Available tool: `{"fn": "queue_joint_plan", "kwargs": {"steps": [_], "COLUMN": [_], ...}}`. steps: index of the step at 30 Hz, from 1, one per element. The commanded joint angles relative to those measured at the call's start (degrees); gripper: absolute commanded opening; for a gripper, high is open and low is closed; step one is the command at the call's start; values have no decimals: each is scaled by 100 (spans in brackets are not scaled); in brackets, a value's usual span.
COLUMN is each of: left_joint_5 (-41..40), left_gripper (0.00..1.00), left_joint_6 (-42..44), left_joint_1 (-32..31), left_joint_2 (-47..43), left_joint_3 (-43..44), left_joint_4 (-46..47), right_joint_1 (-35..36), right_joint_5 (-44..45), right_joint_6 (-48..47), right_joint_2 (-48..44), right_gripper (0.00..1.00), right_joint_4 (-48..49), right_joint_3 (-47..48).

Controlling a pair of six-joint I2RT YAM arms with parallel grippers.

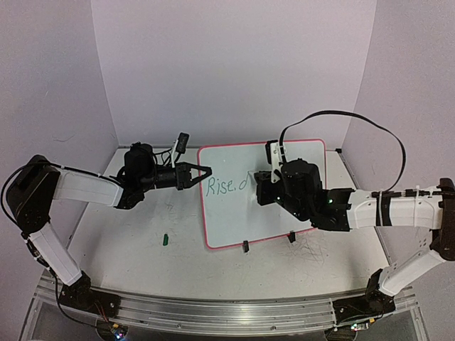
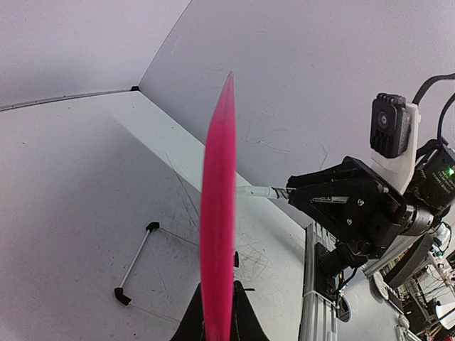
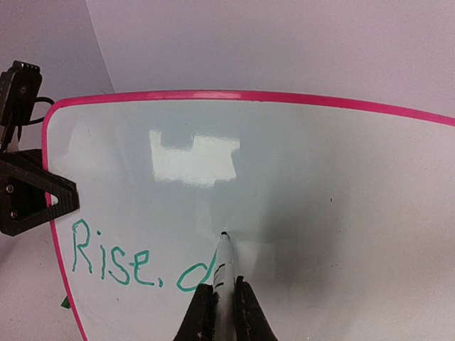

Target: Write a sentence on the whiteboard

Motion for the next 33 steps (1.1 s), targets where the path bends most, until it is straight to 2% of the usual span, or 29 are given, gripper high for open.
{"fn": "queue_joint_plan", "kwargs": {"steps": [1,10,33], "left_joint_5": [-344,-354,-362], "left_gripper": [0,0,0], "left_joint_6": [238,247,232], "left_joint_1": [11,11,9], "left_joint_2": [91,99,99], "left_joint_3": [134,152,163], "left_joint_4": [-76,-68,-69], "right_joint_1": [-57,-10,144], "right_joint_5": [16,-171,-285], "right_joint_6": [-31,203,398], "right_joint_2": [81,-105,-121], "right_gripper": [0,0,0], "right_joint_4": [149,21,-132], "right_joint_3": [159,-246,-571]}}
